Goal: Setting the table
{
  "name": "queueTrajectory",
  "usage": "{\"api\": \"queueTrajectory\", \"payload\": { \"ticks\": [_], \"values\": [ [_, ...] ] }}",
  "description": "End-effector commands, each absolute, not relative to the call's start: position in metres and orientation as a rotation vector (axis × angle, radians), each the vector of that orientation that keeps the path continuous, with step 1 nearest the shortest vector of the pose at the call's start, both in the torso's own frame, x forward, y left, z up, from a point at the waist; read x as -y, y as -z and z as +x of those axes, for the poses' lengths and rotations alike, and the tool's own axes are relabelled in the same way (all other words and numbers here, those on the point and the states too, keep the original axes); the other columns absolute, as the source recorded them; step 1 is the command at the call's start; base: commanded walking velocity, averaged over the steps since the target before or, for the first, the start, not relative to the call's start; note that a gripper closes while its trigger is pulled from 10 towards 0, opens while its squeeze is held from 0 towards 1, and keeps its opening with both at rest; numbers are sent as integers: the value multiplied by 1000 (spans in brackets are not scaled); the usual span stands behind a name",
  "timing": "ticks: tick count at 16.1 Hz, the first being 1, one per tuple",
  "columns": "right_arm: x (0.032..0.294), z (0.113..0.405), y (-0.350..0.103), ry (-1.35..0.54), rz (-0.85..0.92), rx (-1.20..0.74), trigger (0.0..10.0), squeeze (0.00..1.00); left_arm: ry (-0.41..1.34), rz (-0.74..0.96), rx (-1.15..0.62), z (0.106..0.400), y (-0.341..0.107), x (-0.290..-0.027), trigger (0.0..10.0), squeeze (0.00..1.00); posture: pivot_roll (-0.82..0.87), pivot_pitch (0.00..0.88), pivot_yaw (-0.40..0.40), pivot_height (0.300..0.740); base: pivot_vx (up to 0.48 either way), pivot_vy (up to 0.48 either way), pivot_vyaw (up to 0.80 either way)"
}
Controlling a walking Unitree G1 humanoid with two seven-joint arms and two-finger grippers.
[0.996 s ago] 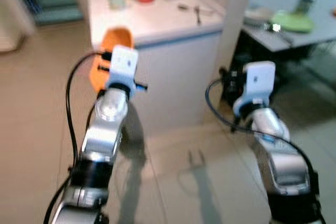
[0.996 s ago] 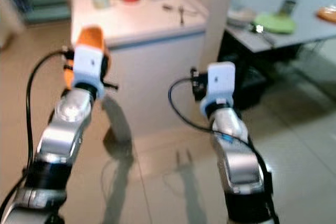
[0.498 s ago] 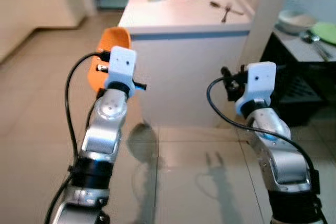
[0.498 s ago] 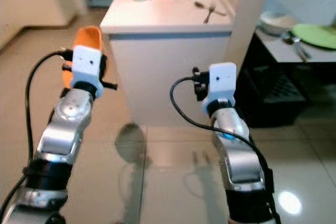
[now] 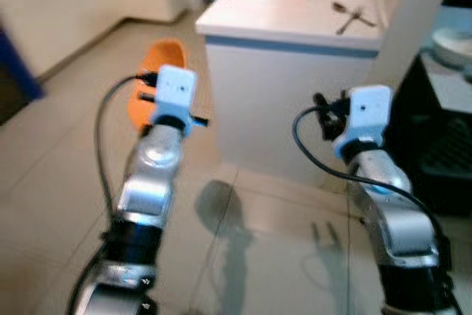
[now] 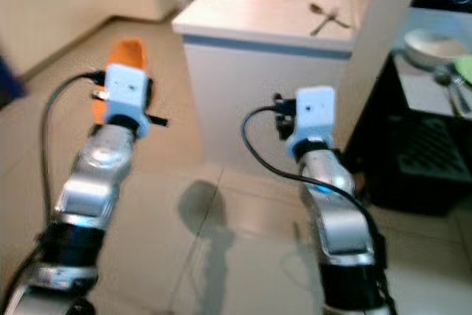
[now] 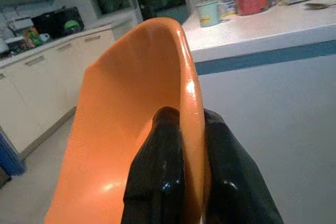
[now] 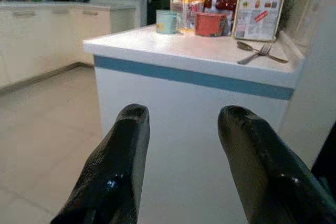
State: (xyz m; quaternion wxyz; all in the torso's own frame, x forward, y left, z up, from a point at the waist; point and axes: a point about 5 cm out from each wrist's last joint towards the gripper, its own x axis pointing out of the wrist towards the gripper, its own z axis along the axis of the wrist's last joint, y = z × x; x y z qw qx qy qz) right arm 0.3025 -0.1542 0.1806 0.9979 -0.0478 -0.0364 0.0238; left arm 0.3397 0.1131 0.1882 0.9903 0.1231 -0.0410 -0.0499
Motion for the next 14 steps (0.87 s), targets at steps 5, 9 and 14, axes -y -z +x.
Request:
{"api": "queueTrajectory", "payload": {
  "ticks": [5, 9, 14],
  "values": [
    [158, 303, -183, 10, -59, 83, 10000, 0, 71, 256, 139, 343, -202, -119, 10000, 0, -66, 0, 63, 740, 0, -467, 158],
    [163, 302, -184, 33, -58, 93, 10000, 0, 75, 251, 134, 344, -200, -115, 10000, 0, -68, 0, 60, 740, 0, -465, 0],
    [161, 305, -182, 62, -85, 88, 10000, 0, 34, 242, 116, 347, -195, -124, 10000, 0, -85, 0, 54, 740, 0, -465, 0]
  ]
}}
